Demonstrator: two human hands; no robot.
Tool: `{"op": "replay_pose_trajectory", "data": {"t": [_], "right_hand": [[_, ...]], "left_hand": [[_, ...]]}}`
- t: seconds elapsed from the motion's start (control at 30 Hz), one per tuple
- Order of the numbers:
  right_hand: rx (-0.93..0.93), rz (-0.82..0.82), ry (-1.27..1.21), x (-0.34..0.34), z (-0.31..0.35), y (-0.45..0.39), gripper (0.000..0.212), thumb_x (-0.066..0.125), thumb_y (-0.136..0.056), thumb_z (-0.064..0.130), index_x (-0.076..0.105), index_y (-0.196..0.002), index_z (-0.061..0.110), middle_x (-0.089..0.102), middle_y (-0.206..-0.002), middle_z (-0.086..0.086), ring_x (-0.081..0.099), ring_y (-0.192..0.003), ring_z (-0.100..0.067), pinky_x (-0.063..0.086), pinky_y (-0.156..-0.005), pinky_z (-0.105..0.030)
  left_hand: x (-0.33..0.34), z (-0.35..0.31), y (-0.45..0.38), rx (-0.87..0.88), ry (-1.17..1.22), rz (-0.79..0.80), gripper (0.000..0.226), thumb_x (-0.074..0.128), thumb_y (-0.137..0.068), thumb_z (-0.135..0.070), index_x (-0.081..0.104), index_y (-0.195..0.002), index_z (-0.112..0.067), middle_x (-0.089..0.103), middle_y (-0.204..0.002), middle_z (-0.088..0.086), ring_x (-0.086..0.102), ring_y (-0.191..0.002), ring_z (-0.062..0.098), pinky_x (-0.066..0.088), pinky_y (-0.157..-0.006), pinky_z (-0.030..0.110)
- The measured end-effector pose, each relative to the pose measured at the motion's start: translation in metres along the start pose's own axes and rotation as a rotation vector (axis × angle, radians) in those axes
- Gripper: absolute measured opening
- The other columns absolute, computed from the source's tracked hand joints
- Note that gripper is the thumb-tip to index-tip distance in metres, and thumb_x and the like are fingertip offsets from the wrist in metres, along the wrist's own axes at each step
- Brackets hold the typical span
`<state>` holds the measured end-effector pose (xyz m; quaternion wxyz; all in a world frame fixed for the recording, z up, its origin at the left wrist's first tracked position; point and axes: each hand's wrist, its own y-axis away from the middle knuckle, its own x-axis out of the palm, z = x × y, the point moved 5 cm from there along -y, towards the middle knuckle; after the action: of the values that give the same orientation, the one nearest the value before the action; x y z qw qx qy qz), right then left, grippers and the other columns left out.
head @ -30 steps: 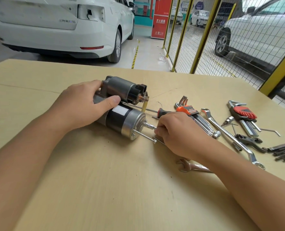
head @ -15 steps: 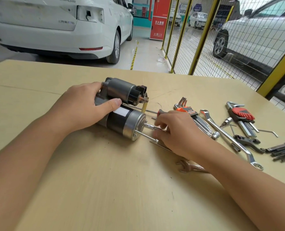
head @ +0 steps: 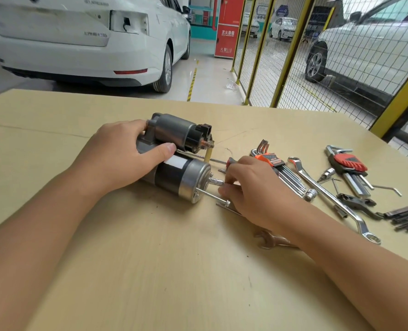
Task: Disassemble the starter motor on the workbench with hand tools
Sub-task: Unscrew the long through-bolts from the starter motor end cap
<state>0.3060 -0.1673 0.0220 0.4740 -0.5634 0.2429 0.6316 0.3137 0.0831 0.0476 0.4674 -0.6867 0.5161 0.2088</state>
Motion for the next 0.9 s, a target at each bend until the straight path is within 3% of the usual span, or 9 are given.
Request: {"op": "replay_pose_trajectory", "data": {"t": [0.13,0.27,0.37,0.43,0.5,0.57,0.63,0.77,0.9], "right_hand": [[-0.015,0.081,0.053,0.002,0.001,0.0,0.03,0.05,-0.101,0.026,0.068,-0.086,0.008,0.055,-0.096,-0.005,0.057,-0.089,-0.028,0.049,-0.08,-0.044],[-0.001,0.024,0.091,-0.003,0.0,-0.001,0.016,0.063,-0.093,0.03,0.061,-0.087,0.015,0.056,-0.095,0.003,0.058,-0.09,-0.026,0.051,-0.077,-0.043],[0.027,0.026,0.042,-0.004,-0.002,-0.001,0.018,0.068,-0.091,0.032,0.055,-0.086,0.02,0.053,-0.093,0.004,0.054,-0.089,-0.022,0.049,-0.077,-0.04],[0.02,0.04,0.008,-0.003,-0.003,-0.001,0.017,0.062,-0.094,0.035,0.061,-0.087,0.019,0.052,-0.094,0.003,0.052,-0.088,-0.02,0.047,-0.077,-0.039],[0.002,0.077,0.022,0.001,-0.004,-0.001,0.025,0.053,-0.099,0.032,0.066,-0.086,0.015,0.053,-0.094,0.0,0.054,-0.089,-0.021,0.047,-0.081,-0.041],[0.0,0.091,0.032,0.002,-0.005,-0.002,0.027,0.05,-0.1,0.025,0.067,-0.085,0.011,0.054,-0.093,-0.001,0.057,-0.09,-0.024,0.048,-0.082,-0.043],[-0.012,0.077,0.029,-0.001,-0.005,-0.003,0.022,0.054,-0.098,0.023,0.07,-0.087,0.011,0.055,-0.092,0.002,0.058,-0.09,-0.023,0.05,-0.081,-0.044],[-0.019,0.014,0.027,-0.006,-0.003,0.0,0.013,0.064,-0.092,0.027,0.056,-0.086,0.019,0.054,-0.089,0.006,0.056,-0.087,-0.024,0.05,-0.074,-0.044],[-0.032,-0.012,-0.039,-0.008,0.0,0.0,0.02,0.067,-0.091,0.027,0.048,-0.088,0.021,0.05,-0.084,0.007,0.051,-0.082,-0.022,0.048,-0.072,-0.042]], "left_hand": [[0.0,-0.001,0.001,-0.003,-0.004,-0.009,0.053,0.05,-0.071,-0.084,0.064,-0.089,-0.037,0.063,-0.08,-0.014,0.058,-0.078,0.006,0.044,-0.062,0.032],[0.0,-0.003,0.003,-0.011,0.004,-0.009,0.046,0.052,-0.071,-0.083,0.06,-0.082,-0.04,0.063,-0.077,-0.014,0.058,-0.076,0.006,0.041,-0.06,0.031],[0.0,-0.003,0.003,-0.015,-0.009,0.008,0.052,0.049,-0.07,-0.086,0.061,-0.09,-0.039,0.064,-0.083,-0.012,0.06,-0.08,0.012,0.045,-0.063,0.033],[0.001,-0.003,0.003,-0.033,-0.056,0.046,0.067,0.045,-0.069,-0.09,0.058,-0.114,-0.042,0.066,-0.103,-0.009,0.061,-0.096,0.022,0.05,-0.074,0.039],[0.0,-0.005,0.003,-0.043,-0.149,0.053,0.085,0.042,-0.069,-0.092,0.035,-0.143,-0.05,0.06,-0.131,-0.005,0.054,-0.117,0.031,0.049,-0.085,0.047],[-0.003,-0.017,0.005,0.057,-0.265,0.004,0.094,0.038,-0.071,-0.094,0.016,-0.154,-0.053,0.046,-0.153,-0.008,0.04,-0.138,0.034,0.042,-0.097,0.057],[-0.001,-0.032,0.007,0.23,-0.342,0.023,0.095,0.032,-0.076,-0.094,0.011,-0.158,-0.052,0.029,-0.166,-0.014,0.022,-0.154,0.025,0.031,-0.111,0.066],[0.001,-0.036,0.003,0.327,-0.176,0.246,0.102,0.054,-0.066,-0.09,0.024,-0.155,-0.051,0.028,-0.16,-0.026,0.03,-0.143,0.013,0.044,-0.108,0.053],[-0.008,-0.038,-0.001,0.347,-0.123,0.224,0.123,0.073,-0.04,-0.083,0.04,-0.15,-0.04,0.038,-0.142,-0.023,0.033,-0.124,0.014,0.04,-0.103,0.041]]}}
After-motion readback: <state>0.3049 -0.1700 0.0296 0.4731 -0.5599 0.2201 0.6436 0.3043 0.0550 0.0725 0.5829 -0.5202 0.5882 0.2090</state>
